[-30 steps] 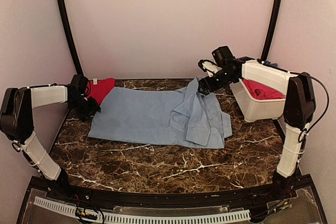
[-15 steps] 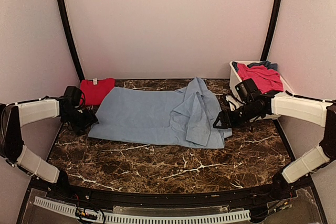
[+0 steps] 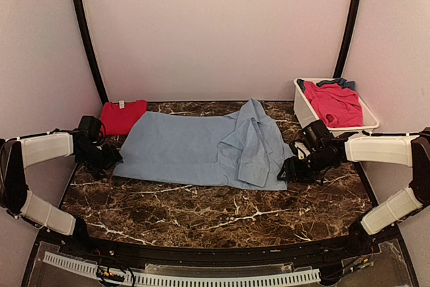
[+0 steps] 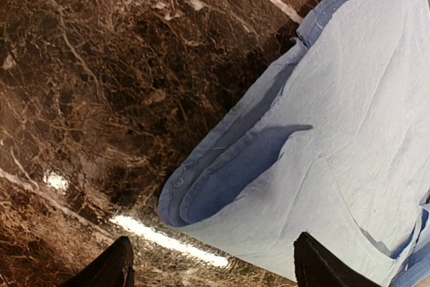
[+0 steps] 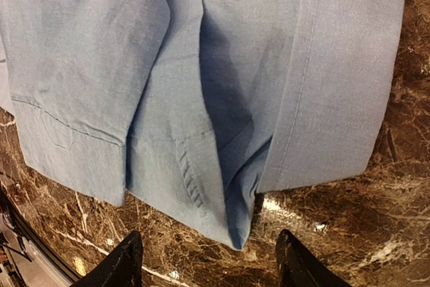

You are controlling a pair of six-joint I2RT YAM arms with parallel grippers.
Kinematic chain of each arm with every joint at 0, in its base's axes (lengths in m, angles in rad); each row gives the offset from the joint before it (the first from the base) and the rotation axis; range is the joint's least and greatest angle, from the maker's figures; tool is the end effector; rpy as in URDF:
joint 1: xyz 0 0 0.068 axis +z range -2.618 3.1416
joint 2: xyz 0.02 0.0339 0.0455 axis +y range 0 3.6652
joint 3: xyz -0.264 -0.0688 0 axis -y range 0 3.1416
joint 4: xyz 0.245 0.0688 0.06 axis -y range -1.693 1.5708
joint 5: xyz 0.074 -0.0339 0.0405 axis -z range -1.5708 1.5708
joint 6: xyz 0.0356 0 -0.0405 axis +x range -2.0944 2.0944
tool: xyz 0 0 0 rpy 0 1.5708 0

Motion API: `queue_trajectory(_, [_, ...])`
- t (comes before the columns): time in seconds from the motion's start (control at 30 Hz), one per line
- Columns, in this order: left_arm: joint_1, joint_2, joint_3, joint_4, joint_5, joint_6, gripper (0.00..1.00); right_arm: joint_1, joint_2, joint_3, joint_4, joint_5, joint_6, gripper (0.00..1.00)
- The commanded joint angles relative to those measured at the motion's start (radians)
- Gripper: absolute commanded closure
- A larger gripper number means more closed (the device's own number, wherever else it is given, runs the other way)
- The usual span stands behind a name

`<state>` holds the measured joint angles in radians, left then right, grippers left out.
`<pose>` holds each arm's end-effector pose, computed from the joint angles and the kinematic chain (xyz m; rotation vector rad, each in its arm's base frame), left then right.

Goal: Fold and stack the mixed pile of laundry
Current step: Fold the flattened shirt at the center of the board, then move the 1/3-folded shirt to the center of the board.

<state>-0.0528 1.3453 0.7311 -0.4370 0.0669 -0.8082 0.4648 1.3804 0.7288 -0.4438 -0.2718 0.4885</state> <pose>0.2497 -0.0156 0.1836 -0.9632 2.4921 -0.3776 0.2199 0.1210 0.1756 -0.0590 2.7722 0.6448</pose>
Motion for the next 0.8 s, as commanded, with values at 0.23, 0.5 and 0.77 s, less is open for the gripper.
queue_trajectory(0.23, [0.044, 0.05, -0.09, 0.142, 0.069, 0.013, 0.23, 0.003, 0.104, -0.05, 0.189, -0.064, 0.048, 0.48])
queue_trajectory(0.5, [0.044, 0.103, -0.109, 0.185, 0.074, -0.007, 0.59, 0.005, 0.11, -0.062, 0.193, -0.06, 0.047, 0.82])
queue_trajectory(0.77, [0.045, -0.065, -0.133, 0.076, 0.066, -0.073, 1.0, 0.005, -0.038, -0.072, 0.07, 0.087, 0.055, 1.0])
